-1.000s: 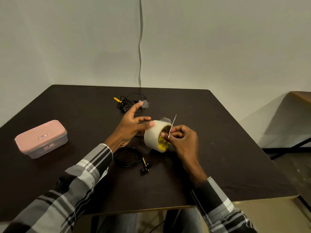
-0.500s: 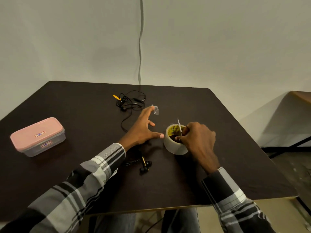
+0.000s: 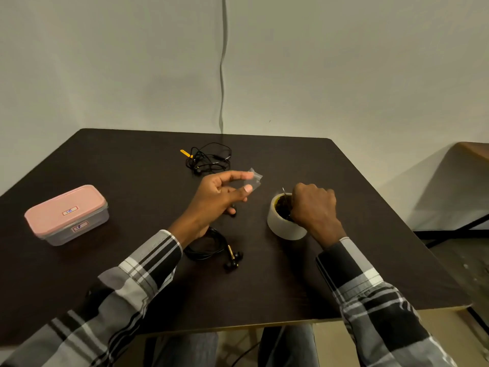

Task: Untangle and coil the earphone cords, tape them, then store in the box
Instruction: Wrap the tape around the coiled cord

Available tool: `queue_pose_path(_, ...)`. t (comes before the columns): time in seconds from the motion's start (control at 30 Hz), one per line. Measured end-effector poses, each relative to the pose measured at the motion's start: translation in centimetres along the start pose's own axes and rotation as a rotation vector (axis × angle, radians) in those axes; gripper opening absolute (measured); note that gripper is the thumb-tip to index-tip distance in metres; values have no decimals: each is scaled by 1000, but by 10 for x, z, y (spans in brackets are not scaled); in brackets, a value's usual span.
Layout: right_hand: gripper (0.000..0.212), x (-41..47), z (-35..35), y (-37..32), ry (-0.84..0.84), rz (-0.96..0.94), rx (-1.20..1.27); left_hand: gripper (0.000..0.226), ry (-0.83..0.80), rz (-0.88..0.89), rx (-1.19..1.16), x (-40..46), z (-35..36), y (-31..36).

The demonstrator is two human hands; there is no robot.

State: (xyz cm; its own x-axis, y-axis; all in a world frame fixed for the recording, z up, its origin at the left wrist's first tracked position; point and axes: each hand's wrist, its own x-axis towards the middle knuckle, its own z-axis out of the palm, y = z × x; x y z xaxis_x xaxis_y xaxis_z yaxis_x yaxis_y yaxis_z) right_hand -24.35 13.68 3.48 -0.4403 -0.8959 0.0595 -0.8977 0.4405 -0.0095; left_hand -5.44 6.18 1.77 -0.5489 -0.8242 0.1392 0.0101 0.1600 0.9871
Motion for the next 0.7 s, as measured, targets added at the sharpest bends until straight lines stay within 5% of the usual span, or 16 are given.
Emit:
queue_pose_path(0.2,24,-5,-9,4,-80,22,94,23,138,20,-69,-19,-8,4)
queue_pose_path(0.3,20,-9,-18,1,100,54,176,21,187,23,-91,-28,-11,6)
queue_pose_path(0.4,24,-25,-25,-19,254,27,754,18,200,42,-103,-36,-16,10)
queue_pose_path(0.5,32,-42,-33,-46,-32,17,1348,13,196,59,-114,-44,-21,14)
queue_pose_path(0.6,34,-45,-31,-61,-262,24,1574,11,212,63,-111,-52,-28,15)
queue_pose_path(0.7,31,-45,-29,-72,-318,34,1746,14,218,64,-97,-57,-35,14)
